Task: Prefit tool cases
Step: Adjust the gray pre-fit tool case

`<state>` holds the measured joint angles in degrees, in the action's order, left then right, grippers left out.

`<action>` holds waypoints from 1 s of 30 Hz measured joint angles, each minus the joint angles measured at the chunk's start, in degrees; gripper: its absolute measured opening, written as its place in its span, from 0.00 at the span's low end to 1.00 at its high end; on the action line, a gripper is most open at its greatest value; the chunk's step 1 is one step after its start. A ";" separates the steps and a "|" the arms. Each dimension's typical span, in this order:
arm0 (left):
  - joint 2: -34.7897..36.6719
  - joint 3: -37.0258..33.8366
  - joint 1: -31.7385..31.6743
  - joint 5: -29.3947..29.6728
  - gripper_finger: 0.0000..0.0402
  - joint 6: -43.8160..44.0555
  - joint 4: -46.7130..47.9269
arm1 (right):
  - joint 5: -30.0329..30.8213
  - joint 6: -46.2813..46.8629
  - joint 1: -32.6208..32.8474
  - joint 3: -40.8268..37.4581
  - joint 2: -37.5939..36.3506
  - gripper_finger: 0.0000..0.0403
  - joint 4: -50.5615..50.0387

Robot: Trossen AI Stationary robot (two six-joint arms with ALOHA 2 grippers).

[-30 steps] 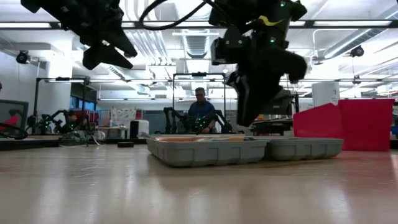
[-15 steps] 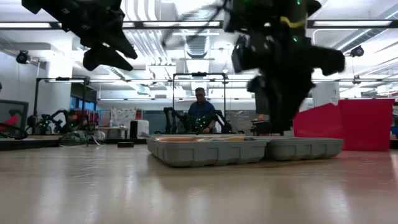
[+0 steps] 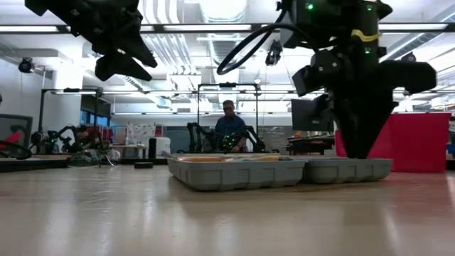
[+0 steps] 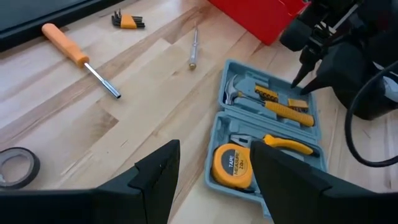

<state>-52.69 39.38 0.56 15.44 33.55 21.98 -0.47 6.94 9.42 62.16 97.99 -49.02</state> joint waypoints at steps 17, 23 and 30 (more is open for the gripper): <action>0.00 -0.02 0.00 0.00 0.51 0.01 -0.05 | -0.02 1.46 5.58 -0.11 0.38 0.24 5.62; 0.00 -0.02 0.00 0.02 0.51 -0.01 -0.05 | -0.03 1.44 5.58 -0.21 0.38 0.20 8.04; 0.00 -0.02 -0.01 0.00 0.51 -0.01 -0.05 | -1.50 0.67 5.58 -0.11 0.40 0.17 14.65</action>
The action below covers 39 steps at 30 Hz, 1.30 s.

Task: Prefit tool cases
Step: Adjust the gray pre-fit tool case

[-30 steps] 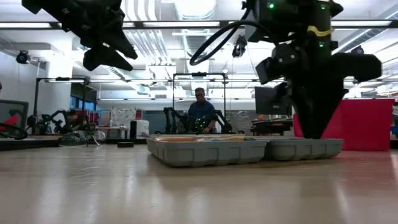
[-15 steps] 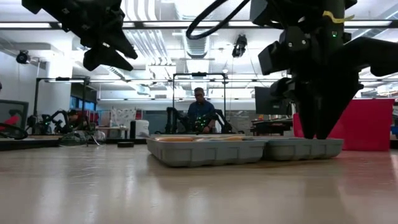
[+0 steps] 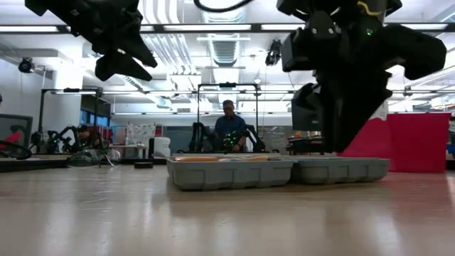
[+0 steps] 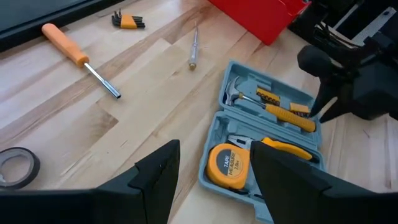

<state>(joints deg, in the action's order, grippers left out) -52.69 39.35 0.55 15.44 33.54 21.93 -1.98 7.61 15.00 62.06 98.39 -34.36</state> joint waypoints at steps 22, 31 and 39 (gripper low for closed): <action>0.00 0.00 0.01 0.00 0.51 0.00 0.00 | 2.04 -3.32 -2.21 0.07 1.82 0.20 7.20; 0.02 0.00 -0.01 0.00 0.51 0.00 -0.05 | 1.95 -6.75 -2.43 3.83 6.16 0.24 8.56; 0.07 0.00 0.00 0.00 0.51 0.00 -0.10 | 1.99 -9.48 -4.11 7.14 8.92 0.24 10.71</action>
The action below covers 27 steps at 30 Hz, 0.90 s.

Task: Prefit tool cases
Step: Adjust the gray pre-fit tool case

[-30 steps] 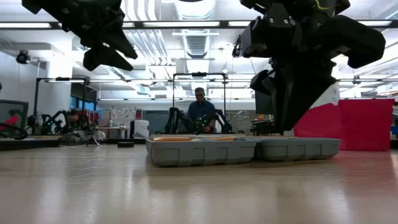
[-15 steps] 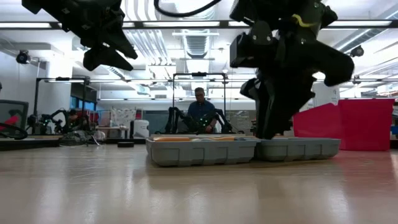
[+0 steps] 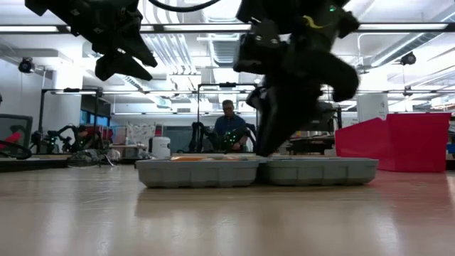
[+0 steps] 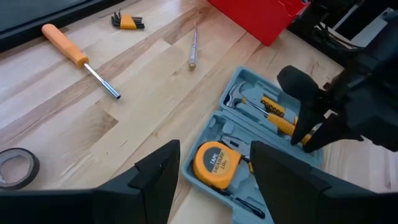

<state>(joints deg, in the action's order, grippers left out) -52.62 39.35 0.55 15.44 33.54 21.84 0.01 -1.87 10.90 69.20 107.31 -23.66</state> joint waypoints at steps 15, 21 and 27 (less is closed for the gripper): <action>0.00 0.00 -0.01 0.00 0.51 0.00 -0.18 | -0.05 -3.32 -5.26 0.80 0.17 0.17 4.74; 0.00 0.00 -0.01 0.00 0.51 0.00 -0.29 | -0.02 -3.21 -7.47 0.80 0.17 0.16 4.79; 0.00 0.00 -0.01 0.00 0.51 0.00 -0.50 | 0.00 -1.73 -10.93 0.78 1.70 0.18 5.07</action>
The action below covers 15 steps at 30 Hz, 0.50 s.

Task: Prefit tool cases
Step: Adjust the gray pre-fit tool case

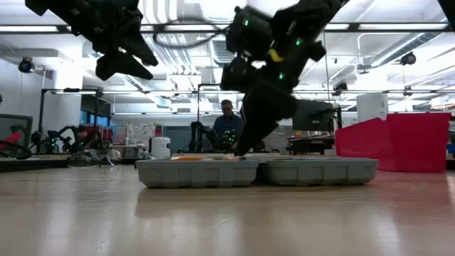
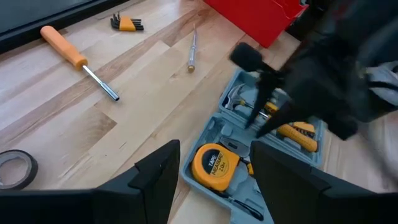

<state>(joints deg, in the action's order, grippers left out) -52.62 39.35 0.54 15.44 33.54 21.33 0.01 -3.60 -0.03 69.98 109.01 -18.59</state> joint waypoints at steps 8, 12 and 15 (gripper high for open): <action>0.00 0.00 0.01 0.01 0.51 0.00 0.01 | -0.33 -0.02 -3.17 0.02 1.33 0.21 0.98; 0.00 0.00 0.02 0.01 0.51 0.00 0.04 | -0.05 1.85 -4.55 0.02 1.33 0.21 0.95; 0.00 0.00 0.00 0.01 0.51 0.00 0.05 | -0.04 3.30 -5.27 0.02 1.33 0.20 0.87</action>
<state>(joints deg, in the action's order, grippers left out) -52.62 39.35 0.54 15.45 33.54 21.39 -0.03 -0.29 -5.30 70.00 110.34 -17.72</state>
